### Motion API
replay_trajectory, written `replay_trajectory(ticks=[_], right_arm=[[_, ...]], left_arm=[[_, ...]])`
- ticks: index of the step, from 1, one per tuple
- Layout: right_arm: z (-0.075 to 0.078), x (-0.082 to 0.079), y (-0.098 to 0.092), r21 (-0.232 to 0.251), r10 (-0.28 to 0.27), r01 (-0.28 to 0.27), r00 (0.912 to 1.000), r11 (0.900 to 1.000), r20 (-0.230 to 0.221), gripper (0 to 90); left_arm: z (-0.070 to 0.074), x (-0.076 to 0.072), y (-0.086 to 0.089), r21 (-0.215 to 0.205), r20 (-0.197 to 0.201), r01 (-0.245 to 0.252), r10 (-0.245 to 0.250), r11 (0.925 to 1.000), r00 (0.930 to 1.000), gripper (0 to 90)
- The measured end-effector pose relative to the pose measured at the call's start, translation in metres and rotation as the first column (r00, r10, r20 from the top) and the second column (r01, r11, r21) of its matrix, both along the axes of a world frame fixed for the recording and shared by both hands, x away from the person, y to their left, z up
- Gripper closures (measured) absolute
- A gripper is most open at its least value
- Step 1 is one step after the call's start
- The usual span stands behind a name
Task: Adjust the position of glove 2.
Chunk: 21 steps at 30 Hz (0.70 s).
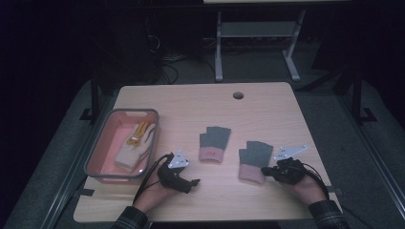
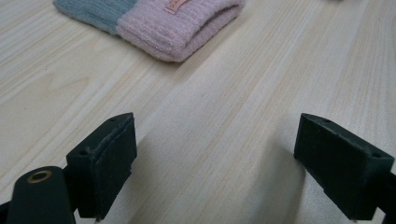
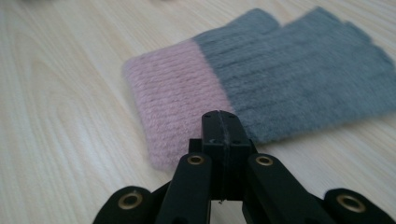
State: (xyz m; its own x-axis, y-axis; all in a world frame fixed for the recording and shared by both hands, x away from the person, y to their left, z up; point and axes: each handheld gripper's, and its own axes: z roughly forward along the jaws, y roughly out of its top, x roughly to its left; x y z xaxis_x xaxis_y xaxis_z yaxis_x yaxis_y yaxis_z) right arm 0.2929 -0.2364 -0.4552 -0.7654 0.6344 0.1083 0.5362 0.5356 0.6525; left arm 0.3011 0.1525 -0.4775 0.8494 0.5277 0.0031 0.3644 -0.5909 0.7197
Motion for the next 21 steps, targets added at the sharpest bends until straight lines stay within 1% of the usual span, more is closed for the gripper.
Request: replay_trajectory(ticks=[7,14,15,17,19,20,21], right_arm=[[0.000,0.000,0.018,-0.001,0.051,-0.051,0.9987,0.999,0.000,90.0],[0.000,0.002,0.038,0.001,0.100,-0.100,0.9950,0.995,0.005,90.0],[0.000,0.002,0.039,0.001,0.098,-0.098,0.9952,0.995,0.003,90.0],[0.001,0.003,0.038,0.005,0.097,-0.097,0.9952,0.995,0.013,90.0],[0.003,0.003,0.032,0.015,0.075,-0.075,0.9971,0.997,0.017,90.0],[0.003,0.004,0.027,0.017,0.068,-0.069,0.9973,0.997,0.027,89.9],[0.003,0.004,0.023,0.027,0.045,-0.046,0.9986,0.999,0.026,87.3]], left_arm=[[0.000,0.000,0.000,0.000,0.000,0.000,0.000,1.0000,1.0000,12.4],[0.000,0.000,0.000,0.000,0.001,0.000,0.000,1.0000,1.0000,12.4],[0.000,0.000,0.000,0.000,0.001,0.000,0.000,1.0000,1.0000,12.3],[0.000,0.000,0.000,0.000,0.000,0.000,0.000,1.0000,1.0000,12.4],[0.000,0.000,0.000,0.000,0.000,0.000,0.000,1.0000,1.0000,12.4],[0.000,0.000,0.000,0.000,0.000,0.001,-0.001,1.0000,1.0000,12.4],[0.000,0.000,0.000,0.001,0.000,0.001,-0.001,1.0000,1.0000,12.4]])
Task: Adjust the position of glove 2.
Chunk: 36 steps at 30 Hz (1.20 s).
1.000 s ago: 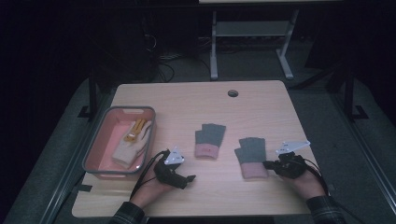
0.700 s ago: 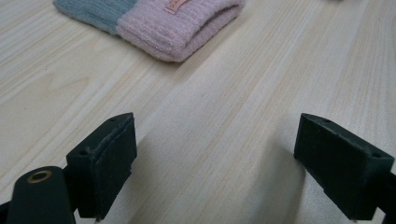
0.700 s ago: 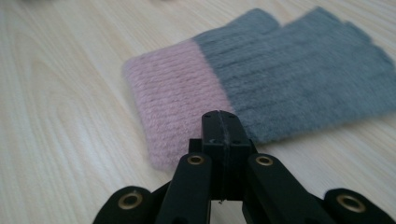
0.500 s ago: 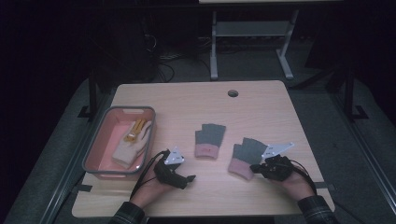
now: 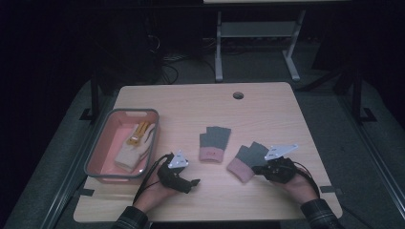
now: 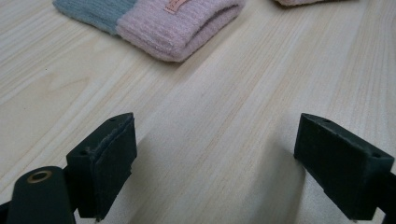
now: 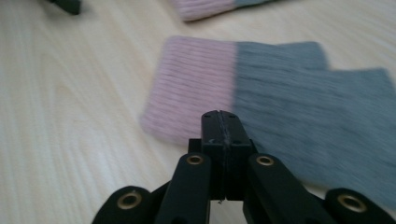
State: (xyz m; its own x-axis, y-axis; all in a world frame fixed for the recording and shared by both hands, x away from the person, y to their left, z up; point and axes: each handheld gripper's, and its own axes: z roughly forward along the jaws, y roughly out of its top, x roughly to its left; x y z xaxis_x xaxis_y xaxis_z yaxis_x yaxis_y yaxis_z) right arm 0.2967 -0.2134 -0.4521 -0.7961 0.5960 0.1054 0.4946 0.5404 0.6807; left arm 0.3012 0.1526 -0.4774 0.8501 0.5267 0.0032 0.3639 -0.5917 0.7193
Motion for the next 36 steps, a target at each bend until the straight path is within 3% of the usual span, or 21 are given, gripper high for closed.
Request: replay_trajectory(ticks=[2,4,5,9,13,17,22,25,29,36], right_arm=[[0.000,0.000,-0.010,0.010,-0.041,0.041,0.9991,0.999,0.007,80.9],[0.000,0.001,-0.027,0.022,-0.104,0.104,0.9943,0.994,0.023,66.5],[0.000,0.001,-0.027,0.022,-0.104,0.104,0.9943,0.994,0.023,66.5],[-0.002,0.005,-0.049,0.060,-0.199,0.197,0.9793,0.979,0.037,48.0],[-0.011,0.011,-0.069,0.048,-0.281,0.279,0.9589,0.959,0.042,30.3],[-0.019,0.015,-0.080,0.065,-0.308,0.306,0.9511,0.950,0.022,20.3],[-0.027,0.016,-0.078,0.025,-0.307,0.307,0.9509,0.952,0.038,14.2],[-0.029,0.015,-0.078,0.026,-0.306,0.305,0.9506,0.952,0.052,13.6],[-0.030,0.014,-0.075,0.005,-0.302,0.303,0.9493,0.953,0.086,12.9],[-0.031,0.014,-0.074,0.000,-0.302,0.304,0.9491,0.953,0.087,12.1]], left_arm=[[0.000,0.000,0.000,0.000,0.000,0.002,-0.002,1.0000,1.0000,12.4],[0.000,0.000,0.000,0.000,0.001,0.002,-0.002,1.0000,1.0000,12.4],[0.000,0.000,0.000,-0.001,0.002,0.002,-0.002,1.0000,1.0000,12.4],[0.000,0.000,0.000,0.000,0.000,-0.002,0.002,1.0000,1.0000,12.5],[0.000,0.001,0.000,-0.003,-0.004,-0.019,0.019,0.9998,0.9998,12.5],[0.000,0.001,0.000,-0.004,-0.006,-0.021,0.021,0.9998,0.9998,12.4],[0.002,0.002,-0.002,0.017,-0.018,-0.031,0.031,0.9994,0.9994,13.1],[0.007,0.005,-0.004,0.033,-0.018,-0.039,0.040,0.9987,0.9990,13.4],[0.015,0.011,-0.007,-0.001,-0.027,-0.057,0.057,0.9984,0.9980,15.0],[0.032,0.027,-0.014,-0.040,-0.036,-0.061,0.060,0.9973,0.9976,24.4]])
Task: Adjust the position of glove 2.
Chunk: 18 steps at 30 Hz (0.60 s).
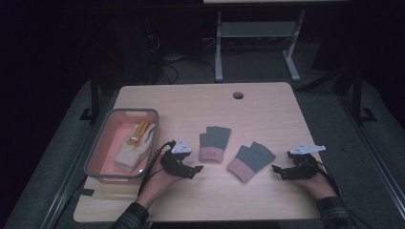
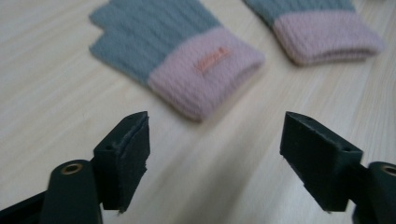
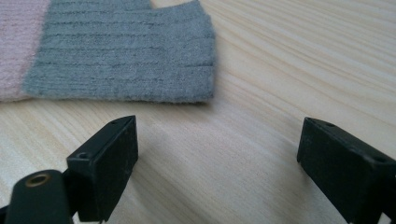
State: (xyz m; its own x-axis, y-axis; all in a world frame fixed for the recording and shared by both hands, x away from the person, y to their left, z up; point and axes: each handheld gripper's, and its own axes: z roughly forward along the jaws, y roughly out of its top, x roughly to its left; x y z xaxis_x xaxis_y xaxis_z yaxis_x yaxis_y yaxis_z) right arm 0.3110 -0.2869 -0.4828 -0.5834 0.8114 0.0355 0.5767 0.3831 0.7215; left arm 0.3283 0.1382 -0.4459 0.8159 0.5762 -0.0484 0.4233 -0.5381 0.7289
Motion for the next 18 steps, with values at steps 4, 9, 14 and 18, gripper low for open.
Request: replay_trajectory(ticks=[4,9,14,18], right_arm=[[0.000,0.000,0.000,0.000,0.000,0.000,1.0000,1.000,0.001,12.2],[0.000,0.000,0.000,0.000,0.000,0.000,1.0000,1.000,0.001,12.2],[0.000,0.000,0.000,-0.002,0.000,0.000,1.0000,1.000,0.003,12.4],[0.000,0.000,0.000,0.000,-0.001,0.001,1.0000,1.000,0.003,12.6]], left_arm=[[0.008,0.011,-0.008,-0.022,-0.005,0.016,-0.016,0.9996,0.9999,32.0],[0.014,0.024,-0.025,-0.058,-0.026,0.030,-0.031,0.9979,0.9992,49.8],[0.012,0.037,-0.046,-0.036,-0.040,0.045,-0.047,0.9983,0.9981,70.9],[0.006,0.045,-0.063,-0.037,-0.059,0.049,-0.052,0.9981,0.9969,83.2]])
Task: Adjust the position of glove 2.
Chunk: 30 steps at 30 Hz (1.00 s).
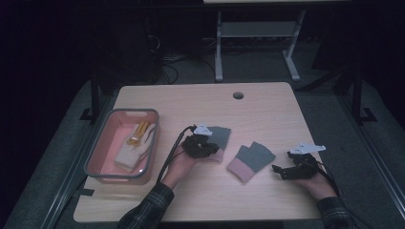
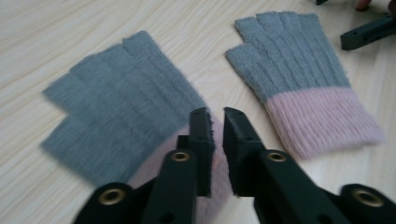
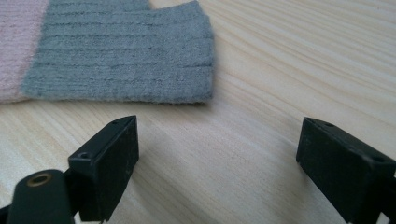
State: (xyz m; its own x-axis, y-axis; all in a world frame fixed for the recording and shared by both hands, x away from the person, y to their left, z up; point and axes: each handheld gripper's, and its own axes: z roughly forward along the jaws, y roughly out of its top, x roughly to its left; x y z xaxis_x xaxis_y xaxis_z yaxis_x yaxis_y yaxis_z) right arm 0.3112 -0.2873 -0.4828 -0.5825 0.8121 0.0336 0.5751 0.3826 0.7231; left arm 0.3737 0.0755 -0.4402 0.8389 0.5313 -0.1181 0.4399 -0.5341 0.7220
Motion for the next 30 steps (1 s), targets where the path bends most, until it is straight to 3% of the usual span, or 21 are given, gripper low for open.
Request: replay_trajectory(ticks=[2,6,11,17,26,30], right_arm=[[0.000,0.000,0.000,-0.001,0.000,0.000,1.0000,1.000,0.000,12.6],[0.000,0.000,0.000,-0.001,0.000,0.000,1.0000,1.000,0.000,12.6],[0.000,0.000,0.000,0.000,0.000,0.000,1.0000,1.000,0.001,12.8],[0.000,0.000,0.000,0.000,0.000,0.000,1.0000,1.000,0.002,12.9],[0.000,0.000,0.000,-0.001,0.000,0.000,1.0000,1.000,0.001,12.9],[0.000,0.000,0.000,-0.001,-0.001,0.001,1.0000,1.000,0.001,12.9]], left_arm=[[-0.004,0.002,-0.008,-0.009,-0.010,0.004,-0.004,0.9999,0.9999,86.1],[-0.014,0.004,-0.019,0.032,-0.031,0.032,-0.031,0.9990,0.9990,88.1],[-0.015,0.000,-0.018,0.061,-0.039,0.038,-0.035,0.9974,0.9986,88.6],[-0.013,-0.007,0.001,0.073,-0.060,0.033,-0.029,0.9968,0.9978,88.2],[-0.009,-0.019,0.035,0.102,-0.051,0.003,0.003,0.9947,0.9987,87.5],[-0.005,-0.020,0.037,0.098,-0.035,-0.005,0.008,0.9952,0.9994,80.3]])
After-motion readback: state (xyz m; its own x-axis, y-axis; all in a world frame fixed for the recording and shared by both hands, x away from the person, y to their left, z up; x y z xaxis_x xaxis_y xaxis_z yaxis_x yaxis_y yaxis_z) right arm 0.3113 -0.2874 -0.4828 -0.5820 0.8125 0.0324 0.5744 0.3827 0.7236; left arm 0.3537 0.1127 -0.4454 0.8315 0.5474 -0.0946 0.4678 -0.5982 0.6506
